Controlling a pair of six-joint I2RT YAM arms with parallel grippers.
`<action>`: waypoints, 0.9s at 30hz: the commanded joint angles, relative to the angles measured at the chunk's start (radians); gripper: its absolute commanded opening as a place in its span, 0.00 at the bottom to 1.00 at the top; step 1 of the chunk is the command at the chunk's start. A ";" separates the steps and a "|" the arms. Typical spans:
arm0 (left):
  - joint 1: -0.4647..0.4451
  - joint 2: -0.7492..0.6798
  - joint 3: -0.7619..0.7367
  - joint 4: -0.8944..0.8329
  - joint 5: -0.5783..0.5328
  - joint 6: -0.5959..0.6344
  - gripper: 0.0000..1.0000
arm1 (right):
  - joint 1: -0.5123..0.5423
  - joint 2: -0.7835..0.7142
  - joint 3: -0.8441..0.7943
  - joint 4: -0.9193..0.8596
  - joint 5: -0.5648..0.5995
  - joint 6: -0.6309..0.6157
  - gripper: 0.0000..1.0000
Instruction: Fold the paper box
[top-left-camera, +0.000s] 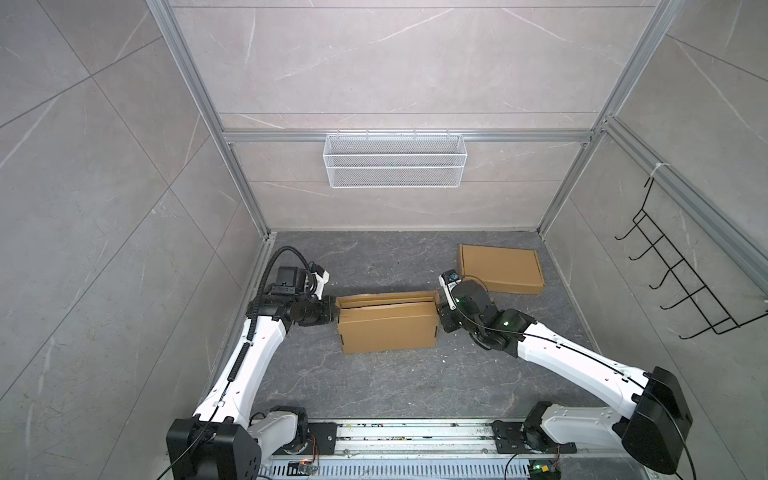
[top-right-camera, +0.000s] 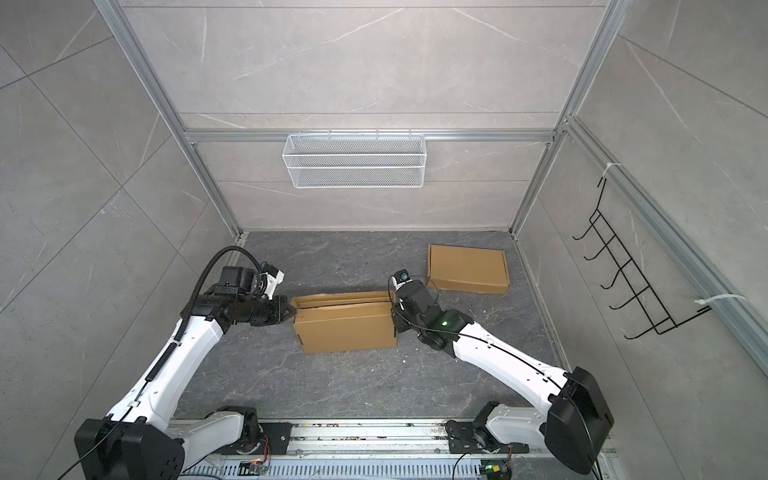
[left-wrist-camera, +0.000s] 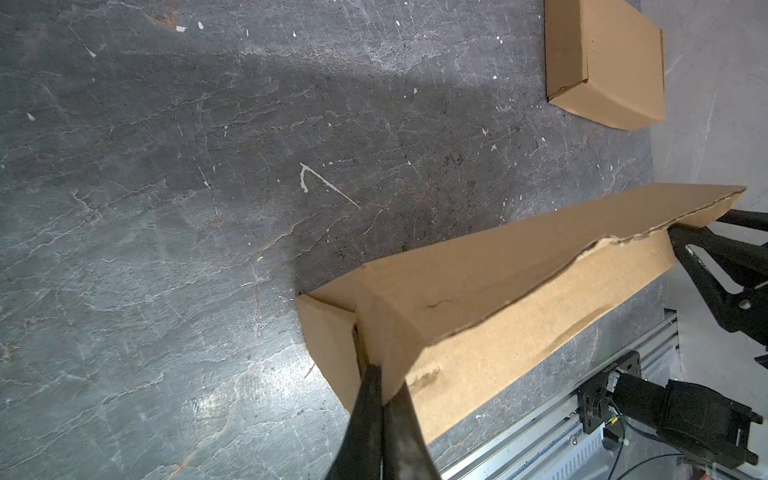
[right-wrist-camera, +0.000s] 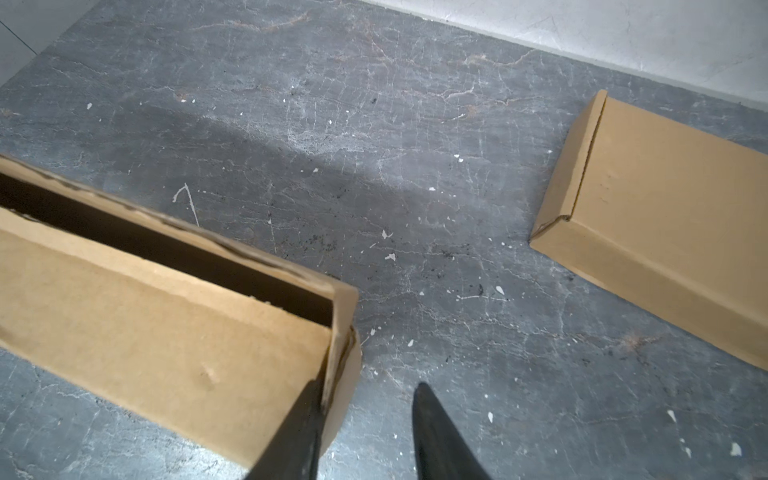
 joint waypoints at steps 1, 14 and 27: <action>-0.012 0.010 0.006 -0.091 -0.001 0.010 0.00 | -0.009 0.010 0.015 -0.123 -0.078 0.008 0.43; -0.014 0.011 0.004 -0.091 -0.005 0.011 0.00 | -0.110 -0.021 0.075 -0.158 -0.266 -0.002 0.53; -0.015 0.015 -0.001 -0.085 -0.007 0.011 0.00 | -0.118 -0.003 0.162 -0.182 -0.263 -0.022 0.53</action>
